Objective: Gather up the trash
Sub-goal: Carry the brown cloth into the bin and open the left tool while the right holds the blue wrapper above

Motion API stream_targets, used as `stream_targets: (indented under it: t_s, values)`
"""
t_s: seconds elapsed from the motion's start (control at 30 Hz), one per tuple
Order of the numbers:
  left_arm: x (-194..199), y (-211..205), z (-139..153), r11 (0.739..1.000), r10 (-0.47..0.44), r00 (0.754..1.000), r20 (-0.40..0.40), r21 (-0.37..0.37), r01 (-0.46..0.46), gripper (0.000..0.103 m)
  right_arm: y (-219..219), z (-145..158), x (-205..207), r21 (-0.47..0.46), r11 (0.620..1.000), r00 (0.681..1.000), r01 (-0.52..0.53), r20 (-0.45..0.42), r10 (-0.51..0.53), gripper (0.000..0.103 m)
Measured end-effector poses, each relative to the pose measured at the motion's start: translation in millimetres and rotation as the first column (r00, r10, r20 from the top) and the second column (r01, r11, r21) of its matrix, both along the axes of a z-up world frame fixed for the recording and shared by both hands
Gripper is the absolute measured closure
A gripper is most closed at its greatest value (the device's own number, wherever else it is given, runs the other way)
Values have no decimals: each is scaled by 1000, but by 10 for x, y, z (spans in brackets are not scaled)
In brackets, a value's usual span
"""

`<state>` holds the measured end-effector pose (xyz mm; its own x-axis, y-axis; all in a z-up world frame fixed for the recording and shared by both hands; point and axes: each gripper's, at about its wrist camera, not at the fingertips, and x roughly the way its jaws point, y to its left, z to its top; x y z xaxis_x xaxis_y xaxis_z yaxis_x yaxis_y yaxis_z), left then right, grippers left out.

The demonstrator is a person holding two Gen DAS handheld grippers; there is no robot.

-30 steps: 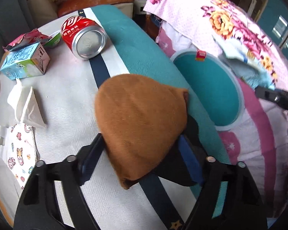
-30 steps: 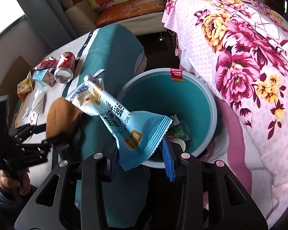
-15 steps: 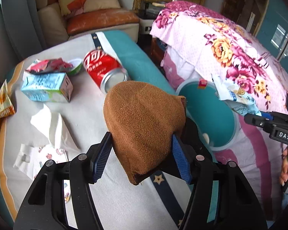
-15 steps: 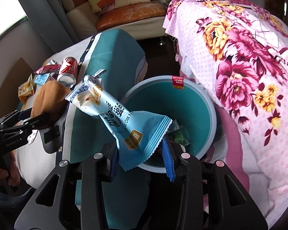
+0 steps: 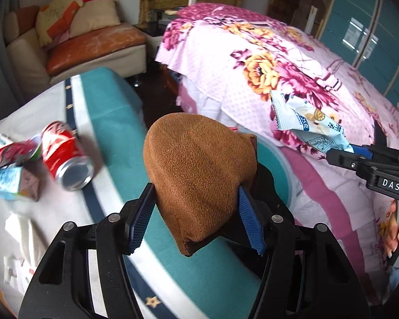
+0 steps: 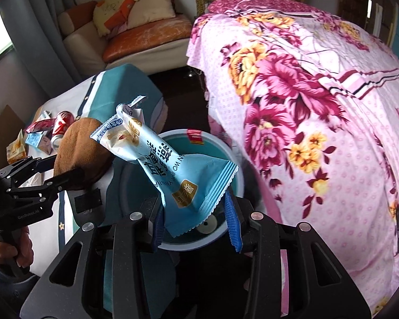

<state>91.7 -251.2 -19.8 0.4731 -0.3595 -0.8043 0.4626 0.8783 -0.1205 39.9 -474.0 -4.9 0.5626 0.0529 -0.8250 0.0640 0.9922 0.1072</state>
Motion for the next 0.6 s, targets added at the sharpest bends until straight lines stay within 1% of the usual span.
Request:
stream_targets:
  t_s: [0.23, 0.37, 0.47, 0.6]
  values:
    - [210, -403, -205, 997, -77, 995, -60, 12, 78, 40, -180, -118, 72, -12, 999, 998, 44, -35, -45, 66]
    - [292, -569, -319, 993, -107, 990, -88, 32, 110, 37, -234, -203, 127, -9, 998, 997, 56, -56, -56, 66]
    - [350, -620, -398, 993, -107, 988, -109, 34, 111, 37, -235, -261, 161, -11, 998, 996, 55, -70, -55, 66]
    - [391, -571, -459, 995, -92, 988, -127, 28, 97, 34, -215, -303, 198, -15, 999, 995, 50, -82, -51, 66]
